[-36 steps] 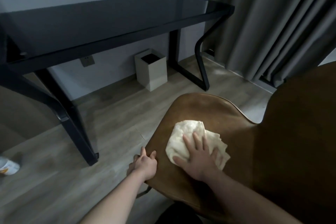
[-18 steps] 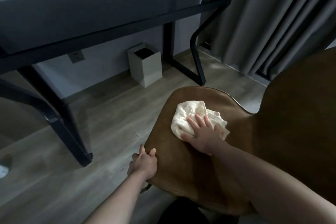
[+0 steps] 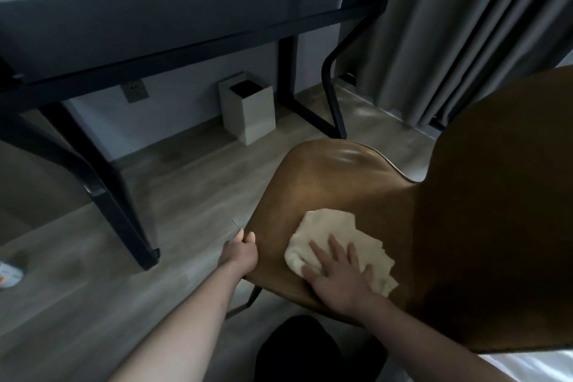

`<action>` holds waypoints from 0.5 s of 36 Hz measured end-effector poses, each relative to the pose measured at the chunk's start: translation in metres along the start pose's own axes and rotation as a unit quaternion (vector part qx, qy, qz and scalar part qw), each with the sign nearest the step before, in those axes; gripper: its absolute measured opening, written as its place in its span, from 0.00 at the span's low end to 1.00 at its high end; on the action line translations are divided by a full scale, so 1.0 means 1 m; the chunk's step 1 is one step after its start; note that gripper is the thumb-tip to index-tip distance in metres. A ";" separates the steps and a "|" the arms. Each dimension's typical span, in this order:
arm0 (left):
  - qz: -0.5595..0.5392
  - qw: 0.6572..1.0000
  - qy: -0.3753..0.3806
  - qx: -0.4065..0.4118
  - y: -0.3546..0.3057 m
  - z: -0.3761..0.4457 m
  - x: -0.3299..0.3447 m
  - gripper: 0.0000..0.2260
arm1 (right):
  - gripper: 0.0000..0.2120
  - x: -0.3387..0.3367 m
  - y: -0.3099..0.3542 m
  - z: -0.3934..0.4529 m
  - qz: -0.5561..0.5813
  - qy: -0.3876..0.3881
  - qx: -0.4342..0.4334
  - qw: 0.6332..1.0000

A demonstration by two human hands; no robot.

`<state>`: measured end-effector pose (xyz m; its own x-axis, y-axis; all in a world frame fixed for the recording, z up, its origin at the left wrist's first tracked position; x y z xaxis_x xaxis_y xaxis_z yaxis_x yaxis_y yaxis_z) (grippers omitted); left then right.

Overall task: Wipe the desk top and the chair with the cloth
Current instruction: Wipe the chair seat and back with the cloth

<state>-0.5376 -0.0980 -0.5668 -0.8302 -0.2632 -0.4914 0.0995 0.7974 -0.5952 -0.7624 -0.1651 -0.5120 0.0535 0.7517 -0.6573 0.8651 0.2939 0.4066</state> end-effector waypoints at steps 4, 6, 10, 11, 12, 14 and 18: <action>-0.068 0.997 -0.018 0.009 0.005 0.009 -0.003 0.20 | 0.30 0.007 0.039 0.035 -0.058 0.014 -0.042 0.997; -0.094 0.995 -0.018 0.003 0.009 0.014 -0.004 0.18 | 0.32 0.006 0.053 0.053 -0.078 0.012 -0.058 0.995; -0.102 0.994 -0.023 0.003 0.011 0.022 -0.003 0.17 | 0.34 0.001 0.061 0.070 -0.102 0.001 -0.062 0.993; -0.102 0.995 -0.023 0.004 0.011 0.023 -0.003 0.17 | 0.34 0.000 0.059 0.070 -0.101 -0.002 -0.065 0.993; -0.100 0.995 -0.023 0.003 0.010 0.022 -0.002 0.17 | 0.33 -0.001 0.057 0.068 -0.100 -0.011 -0.071 0.992; -0.095 0.995 -0.024 -0.002 0.009 0.019 -0.003 0.17 | 0.32 -0.004 0.050 0.061 -0.106 -0.037 -0.083 0.990; -0.045 0.998 -0.033 0.004 0.002 0.013 -0.008 0.18 | 0.30 -0.007 0.025 0.042 -0.105 -0.043 -0.056 0.992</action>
<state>-0.5236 -0.1013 -0.5727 -0.7981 -0.3695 -0.4759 0.0301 0.7645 -0.6439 -0.7202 -0.1875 -0.5235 -0.0745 0.6149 -0.7851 0.8009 0.5059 0.3202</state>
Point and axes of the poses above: each hand's wrist, its own z-axis towards the middle knuckle, its own x-axis out of the palm, y = z × x, the point moved 7 cm from there along z, towards the middle knuckle, and after that the axes turned 8 degrees about y, right-handed, at the moved point
